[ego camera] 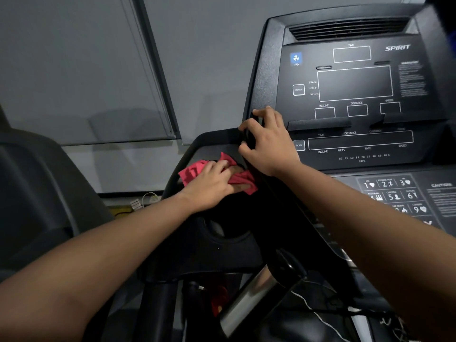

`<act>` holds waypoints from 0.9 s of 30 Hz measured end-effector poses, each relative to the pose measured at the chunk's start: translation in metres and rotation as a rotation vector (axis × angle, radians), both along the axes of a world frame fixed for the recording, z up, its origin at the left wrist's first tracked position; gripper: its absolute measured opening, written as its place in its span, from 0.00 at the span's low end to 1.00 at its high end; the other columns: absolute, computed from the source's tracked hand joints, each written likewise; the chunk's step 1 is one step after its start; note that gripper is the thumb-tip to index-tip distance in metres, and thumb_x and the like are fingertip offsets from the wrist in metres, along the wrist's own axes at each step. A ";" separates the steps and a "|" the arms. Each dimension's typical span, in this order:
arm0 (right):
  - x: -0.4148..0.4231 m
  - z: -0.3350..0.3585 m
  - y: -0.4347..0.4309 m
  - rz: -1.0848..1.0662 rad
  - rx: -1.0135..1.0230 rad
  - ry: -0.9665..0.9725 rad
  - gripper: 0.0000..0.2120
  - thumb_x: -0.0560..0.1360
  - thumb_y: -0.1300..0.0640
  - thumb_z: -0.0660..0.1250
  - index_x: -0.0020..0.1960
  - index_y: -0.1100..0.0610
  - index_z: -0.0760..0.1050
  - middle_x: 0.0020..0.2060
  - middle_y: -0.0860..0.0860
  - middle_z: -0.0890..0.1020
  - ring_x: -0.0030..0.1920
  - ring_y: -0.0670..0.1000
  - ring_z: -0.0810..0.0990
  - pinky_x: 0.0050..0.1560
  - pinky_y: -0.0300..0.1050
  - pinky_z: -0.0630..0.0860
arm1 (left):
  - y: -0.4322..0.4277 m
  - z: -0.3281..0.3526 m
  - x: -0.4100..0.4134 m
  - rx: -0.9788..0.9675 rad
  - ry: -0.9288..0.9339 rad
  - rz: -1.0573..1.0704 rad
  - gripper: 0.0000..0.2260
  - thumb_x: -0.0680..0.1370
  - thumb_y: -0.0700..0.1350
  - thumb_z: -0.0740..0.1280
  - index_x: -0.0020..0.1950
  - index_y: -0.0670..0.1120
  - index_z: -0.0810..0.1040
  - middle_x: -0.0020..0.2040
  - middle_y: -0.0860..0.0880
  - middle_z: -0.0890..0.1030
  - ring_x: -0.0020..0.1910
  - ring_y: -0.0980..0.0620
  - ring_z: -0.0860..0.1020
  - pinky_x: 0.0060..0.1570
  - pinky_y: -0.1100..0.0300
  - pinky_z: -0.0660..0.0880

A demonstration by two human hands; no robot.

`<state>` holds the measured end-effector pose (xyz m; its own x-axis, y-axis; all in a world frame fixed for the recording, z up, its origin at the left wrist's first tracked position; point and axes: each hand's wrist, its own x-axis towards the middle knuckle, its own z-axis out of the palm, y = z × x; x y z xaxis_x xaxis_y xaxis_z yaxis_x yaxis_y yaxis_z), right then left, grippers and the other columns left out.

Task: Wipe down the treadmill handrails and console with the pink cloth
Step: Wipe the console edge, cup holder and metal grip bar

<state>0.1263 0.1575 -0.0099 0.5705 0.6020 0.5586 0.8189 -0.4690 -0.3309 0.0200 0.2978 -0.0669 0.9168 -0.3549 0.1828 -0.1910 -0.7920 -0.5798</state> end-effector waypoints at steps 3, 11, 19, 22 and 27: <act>0.000 0.000 -0.001 0.003 0.005 -0.003 0.16 0.71 0.53 0.66 0.56 0.57 0.77 0.64 0.59 0.70 0.71 0.61 0.60 0.69 0.47 0.58 | 0.009 0.005 0.005 0.042 -0.002 -0.020 0.17 0.70 0.47 0.72 0.59 0.58 0.81 0.55 0.41 0.80 0.54 0.38 0.77 0.45 0.47 0.77; 0.002 0.002 -0.001 0.014 -0.004 0.024 0.16 0.72 0.52 0.66 0.59 0.54 0.76 0.67 0.56 0.67 0.73 0.57 0.55 0.70 0.45 0.56 | 0.029 0.014 0.004 -0.197 -0.234 0.317 0.16 0.67 0.42 0.75 0.54 0.53 0.81 0.57 0.41 0.77 0.52 0.37 0.75 0.43 0.49 0.75; 0.003 -0.001 -0.001 0.014 0.019 -0.001 0.14 0.72 0.52 0.66 0.57 0.54 0.76 0.65 0.55 0.68 0.70 0.57 0.61 0.68 0.46 0.61 | 0.030 -0.002 -0.015 -0.431 -0.316 0.458 0.17 0.73 0.39 0.71 0.60 0.51 0.80 0.61 0.36 0.74 0.53 0.32 0.73 0.45 0.40 0.73; 0.004 0.000 0.000 0.014 0.022 -0.010 0.14 0.71 0.53 0.66 0.56 0.54 0.77 0.64 0.56 0.69 0.70 0.58 0.62 0.67 0.47 0.62 | 0.026 0.003 -0.016 -0.350 -0.169 0.453 0.18 0.77 0.44 0.66 0.66 0.56 0.74 0.69 0.40 0.68 0.61 0.35 0.68 0.52 0.41 0.70; 0.004 -0.001 -0.001 0.007 0.023 -0.018 0.14 0.71 0.53 0.66 0.55 0.54 0.77 0.63 0.56 0.69 0.68 0.57 0.62 0.66 0.47 0.63 | 0.000 0.006 -0.012 -0.231 0.006 0.435 0.19 0.81 0.50 0.56 0.72 0.59 0.64 0.75 0.44 0.57 0.69 0.39 0.59 0.59 0.43 0.66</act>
